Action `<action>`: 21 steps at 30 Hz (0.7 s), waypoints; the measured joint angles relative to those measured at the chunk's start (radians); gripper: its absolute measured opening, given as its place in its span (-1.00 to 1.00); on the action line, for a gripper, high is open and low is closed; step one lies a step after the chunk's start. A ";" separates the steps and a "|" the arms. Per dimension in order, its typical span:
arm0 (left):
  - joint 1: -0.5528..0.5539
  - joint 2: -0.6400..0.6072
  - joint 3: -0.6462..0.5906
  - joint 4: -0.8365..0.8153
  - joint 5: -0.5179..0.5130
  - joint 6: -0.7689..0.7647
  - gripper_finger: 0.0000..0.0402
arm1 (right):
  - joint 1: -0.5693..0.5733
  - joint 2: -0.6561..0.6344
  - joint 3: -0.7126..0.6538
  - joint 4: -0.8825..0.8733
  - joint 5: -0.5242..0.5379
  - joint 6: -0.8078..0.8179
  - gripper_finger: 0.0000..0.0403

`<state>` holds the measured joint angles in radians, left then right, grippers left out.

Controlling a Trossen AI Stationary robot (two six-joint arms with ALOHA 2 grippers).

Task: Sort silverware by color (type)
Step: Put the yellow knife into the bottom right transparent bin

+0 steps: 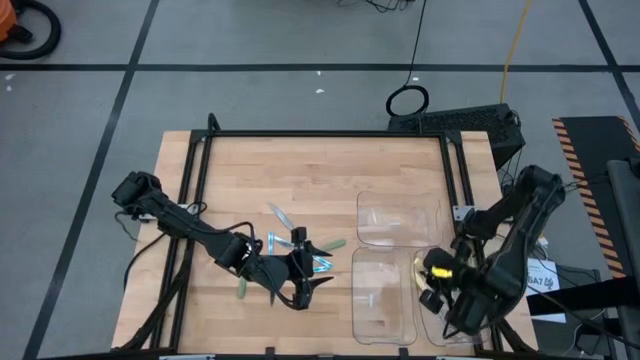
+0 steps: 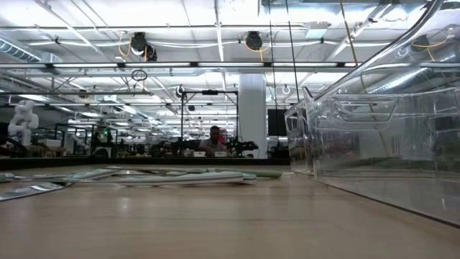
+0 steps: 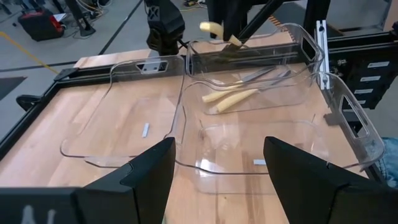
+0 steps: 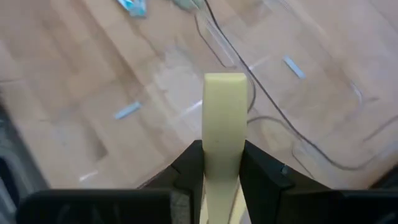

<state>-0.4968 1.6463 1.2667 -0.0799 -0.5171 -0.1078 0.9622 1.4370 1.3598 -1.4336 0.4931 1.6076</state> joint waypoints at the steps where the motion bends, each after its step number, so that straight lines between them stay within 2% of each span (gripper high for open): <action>1: 0.002 0.000 0.000 0.000 0.000 0.000 0.26 | 0.004 0.017 0.000 -0.006 0.000 0.010 -0.63; 6: 0.010 0.000 0.000 0.000 0.000 0.001 0.26 | 0.009 0.099 0.000 -0.024 -0.005 0.058 -0.63; 14: 0.012 0.000 0.000 0.000 0.000 0.002 0.26 | 0.009 0.198 0.000 -0.048 -0.130 0.131 -0.63; 21: 0.012 0.000 0.000 0.000 0.000 0.002 0.26 | 0.009 0.250 -0.001 -0.038 -0.147 0.180 -0.63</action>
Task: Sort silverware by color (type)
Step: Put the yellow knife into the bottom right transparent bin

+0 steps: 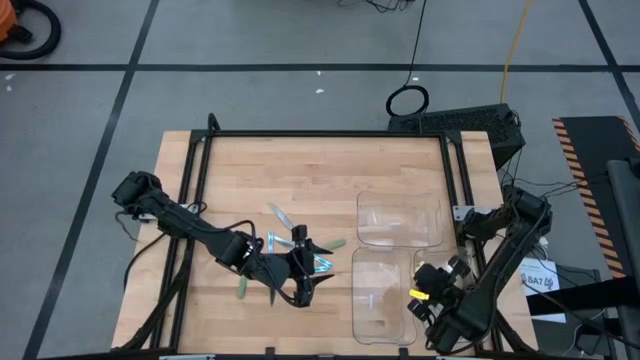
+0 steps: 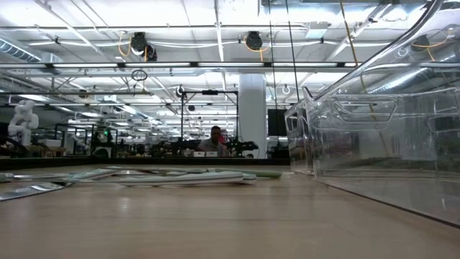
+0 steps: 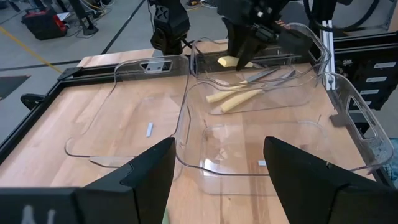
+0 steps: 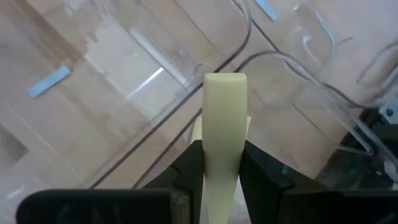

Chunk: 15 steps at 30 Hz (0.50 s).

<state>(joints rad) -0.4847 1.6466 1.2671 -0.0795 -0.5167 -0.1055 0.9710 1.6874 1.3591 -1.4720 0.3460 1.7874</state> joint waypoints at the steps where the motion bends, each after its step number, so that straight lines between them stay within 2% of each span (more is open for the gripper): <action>1: 0.000 0.000 0.000 0.000 0.000 0.000 0.26 | 0.000 0.001 -0.002 0.002 -0.011 0.010 -0.63; 7: 0.000 0.000 0.000 0.000 0.000 0.000 0.26 | 0.000 0.001 -0.046 0.005 -0.041 0.086 -0.63; 15: 0.000 0.000 0.000 0.000 0.000 0.000 0.26 | 0.000 0.001 -0.082 0.027 -0.058 0.078 -0.53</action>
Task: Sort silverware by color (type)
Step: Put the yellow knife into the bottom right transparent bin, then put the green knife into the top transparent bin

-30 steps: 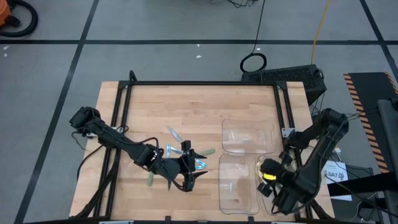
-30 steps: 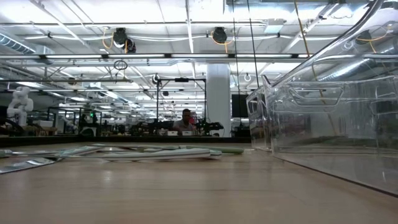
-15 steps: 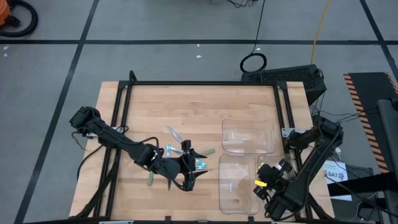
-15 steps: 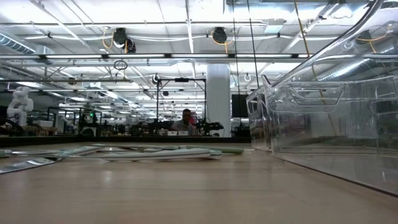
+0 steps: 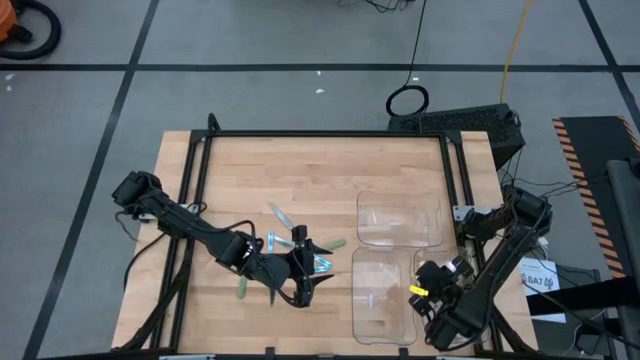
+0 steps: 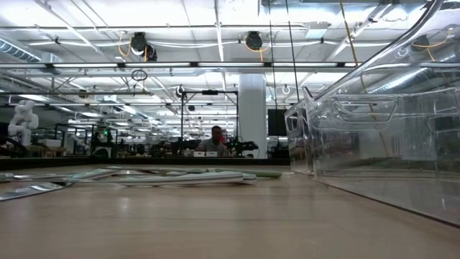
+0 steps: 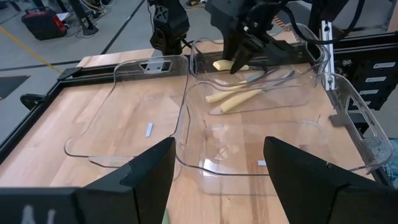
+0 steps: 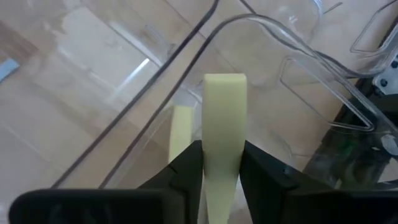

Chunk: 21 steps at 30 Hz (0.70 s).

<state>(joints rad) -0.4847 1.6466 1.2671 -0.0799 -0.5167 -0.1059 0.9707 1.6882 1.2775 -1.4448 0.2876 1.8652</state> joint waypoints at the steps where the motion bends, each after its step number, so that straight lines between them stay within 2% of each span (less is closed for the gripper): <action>1: 0.000 0.000 0.000 0.000 0.000 0.000 0.26 | 0.000 0.000 -0.006 0.000 -0.001 0.000 -0.50; 13: 0.000 0.000 0.000 -0.126 0.000 -0.037 0.26 | 0.000 -0.011 -0.028 0.005 0.001 -0.021 -0.31; 18: 0.004 -0.019 0.001 -0.338 0.002 -0.160 0.26 | 0.002 -0.044 0.035 -0.037 0.009 -0.035 -0.30; 21: 0.013 -0.030 0.003 -0.448 0.000 -0.237 0.26 | 0.012 -0.064 0.092 -0.037 0.077 -0.073 -0.30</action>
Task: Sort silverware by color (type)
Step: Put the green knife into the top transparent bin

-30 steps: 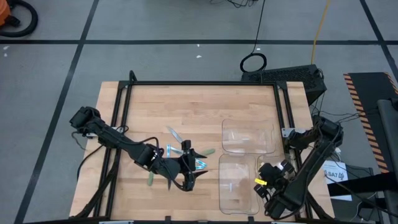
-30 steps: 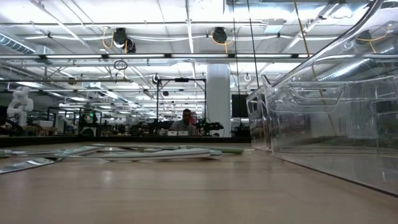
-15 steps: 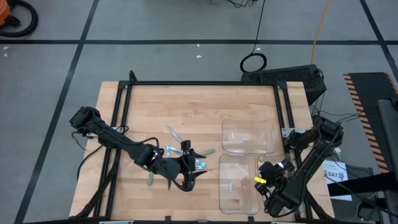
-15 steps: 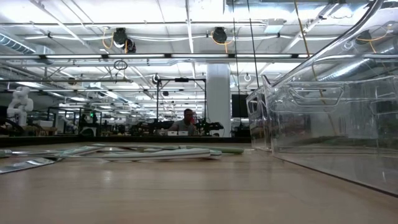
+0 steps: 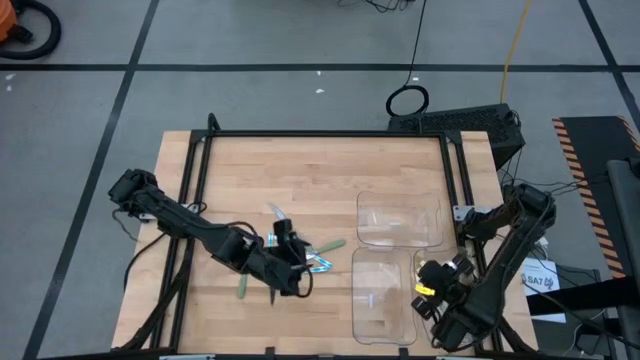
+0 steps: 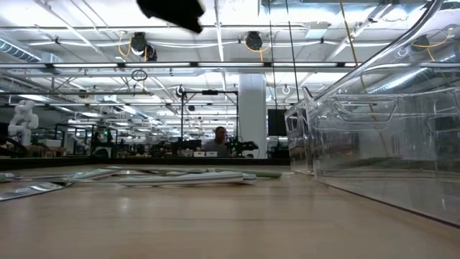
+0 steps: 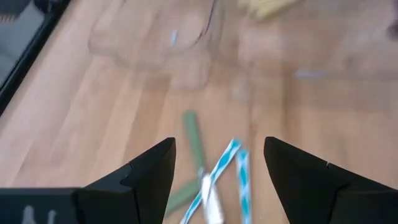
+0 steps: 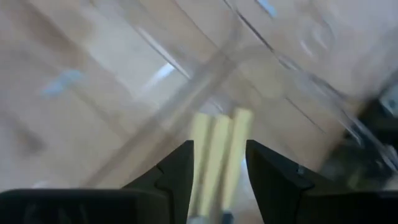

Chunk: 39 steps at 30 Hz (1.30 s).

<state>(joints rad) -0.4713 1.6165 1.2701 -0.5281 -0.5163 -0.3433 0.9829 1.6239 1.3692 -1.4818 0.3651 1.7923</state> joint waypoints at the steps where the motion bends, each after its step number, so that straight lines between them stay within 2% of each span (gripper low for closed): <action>1: 0.000 -0.001 -0.001 -0.043 0.001 -0.014 0.26 | 0.003 -0.004 0.020 -0.002 0.040 -0.020 -0.30; 3: 0.001 0.000 -0.004 -0.099 0.001 -0.027 0.26 | 0.009 -0.011 0.060 0.004 0.124 -0.077 -0.30; 8: 0.032 0.002 -0.026 -0.102 0.001 -0.032 0.26 | 0.034 -0.013 0.106 0.047 0.373 -0.267 -0.30; 11: 0.059 0.002 -0.039 -0.097 0.000 -0.037 0.26 | 0.036 -0.012 0.109 0.067 0.437 -0.379 -0.30; 23: 0.115 0.002 -0.147 -0.044 0.050 -0.056 0.26 | 0.035 -0.012 0.109 0.071 0.453 -0.482 -0.30; 29: 0.101 0.002 -0.155 -0.036 0.075 -0.097 0.26 | 0.035 -0.012 0.109 0.072 0.480 -0.532 -0.30; 36: 0.075 0.028 -0.154 0.124 0.075 -0.066 0.26 | 0.031 -0.012 0.109 0.076 0.551 -0.589 -0.30; 39: 0.074 0.063 -0.156 0.120 0.079 -0.070 0.26 | 0.025 -0.012 0.109 0.080 0.552 -0.607 -0.30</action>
<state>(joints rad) -0.3970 1.6800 1.1143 -0.4083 -0.4375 -0.4136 1.0078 1.6123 1.4780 -1.4015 0.9173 1.1850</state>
